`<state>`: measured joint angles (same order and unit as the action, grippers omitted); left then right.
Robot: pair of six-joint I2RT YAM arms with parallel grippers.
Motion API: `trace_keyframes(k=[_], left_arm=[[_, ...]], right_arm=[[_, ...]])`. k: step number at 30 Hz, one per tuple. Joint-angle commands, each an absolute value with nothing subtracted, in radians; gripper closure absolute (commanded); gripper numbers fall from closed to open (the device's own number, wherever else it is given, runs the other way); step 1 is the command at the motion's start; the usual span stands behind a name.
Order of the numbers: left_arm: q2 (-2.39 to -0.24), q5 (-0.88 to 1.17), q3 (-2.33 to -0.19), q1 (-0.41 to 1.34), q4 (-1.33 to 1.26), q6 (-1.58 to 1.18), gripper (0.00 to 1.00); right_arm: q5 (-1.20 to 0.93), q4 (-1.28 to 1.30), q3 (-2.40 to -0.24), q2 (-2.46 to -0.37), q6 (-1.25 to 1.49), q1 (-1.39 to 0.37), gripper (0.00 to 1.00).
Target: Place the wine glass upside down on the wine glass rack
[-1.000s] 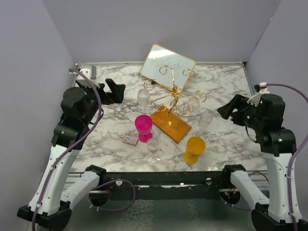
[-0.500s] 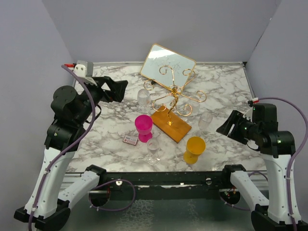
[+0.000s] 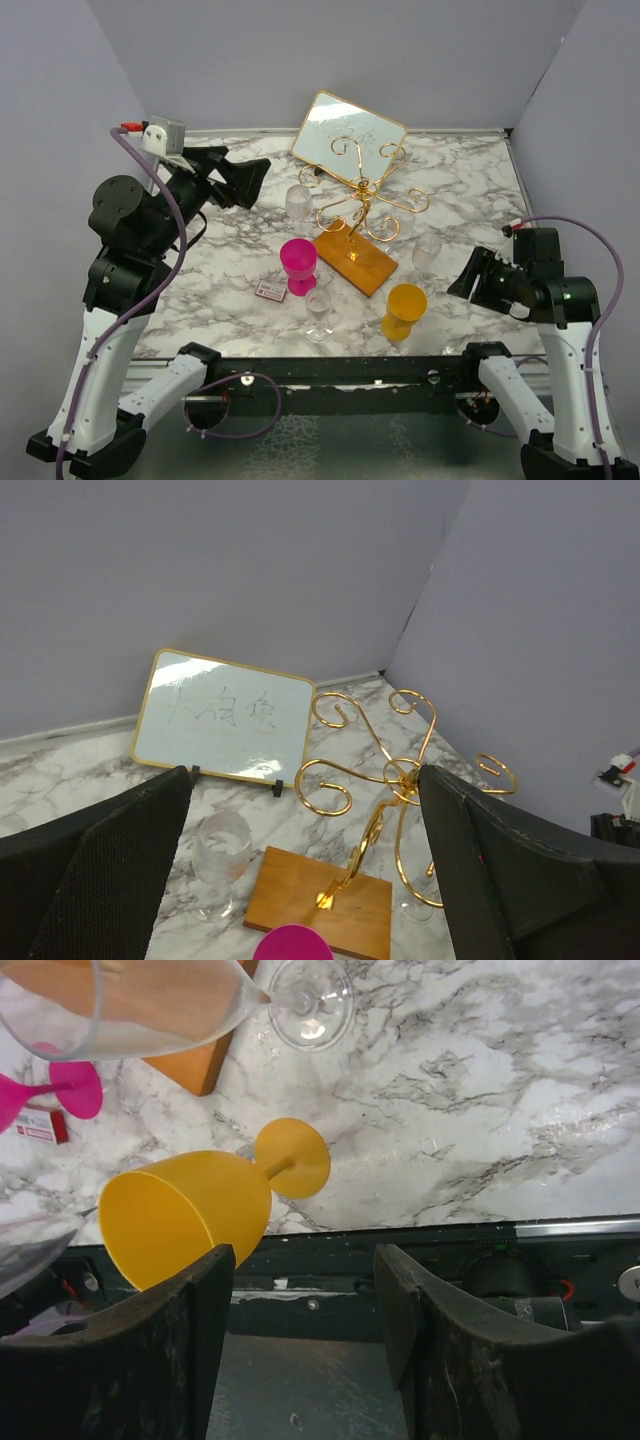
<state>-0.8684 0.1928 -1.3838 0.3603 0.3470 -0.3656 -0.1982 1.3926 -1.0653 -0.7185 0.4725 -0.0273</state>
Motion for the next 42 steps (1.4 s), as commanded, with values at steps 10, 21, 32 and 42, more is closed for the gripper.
trace_keyframes(k=[10,21,32,42], left_arm=[[-0.879,0.275,-1.408,0.364,0.278,-0.437,0.01],[-0.879,0.265,-1.414,0.365,0.280,-0.445,0.01],[-0.879,0.232,-1.419,0.364,0.290,-0.426,0.01],[-0.897,0.229,-1.419,0.365,0.281,-0.433,0.01]], right_arm=[[-0.197,1.217,-1.197,-0.913,0.428,-0.034,0.48],[-0.244,1.112,-1.227,-0.979,0.385,-0.034,0.49],[-0.259,1.085,-1.204,-1.015,0.357,-0.035,0.49],[-0.268,1.099,-1.207,-1.068,0.322,-0.061,0.52]])
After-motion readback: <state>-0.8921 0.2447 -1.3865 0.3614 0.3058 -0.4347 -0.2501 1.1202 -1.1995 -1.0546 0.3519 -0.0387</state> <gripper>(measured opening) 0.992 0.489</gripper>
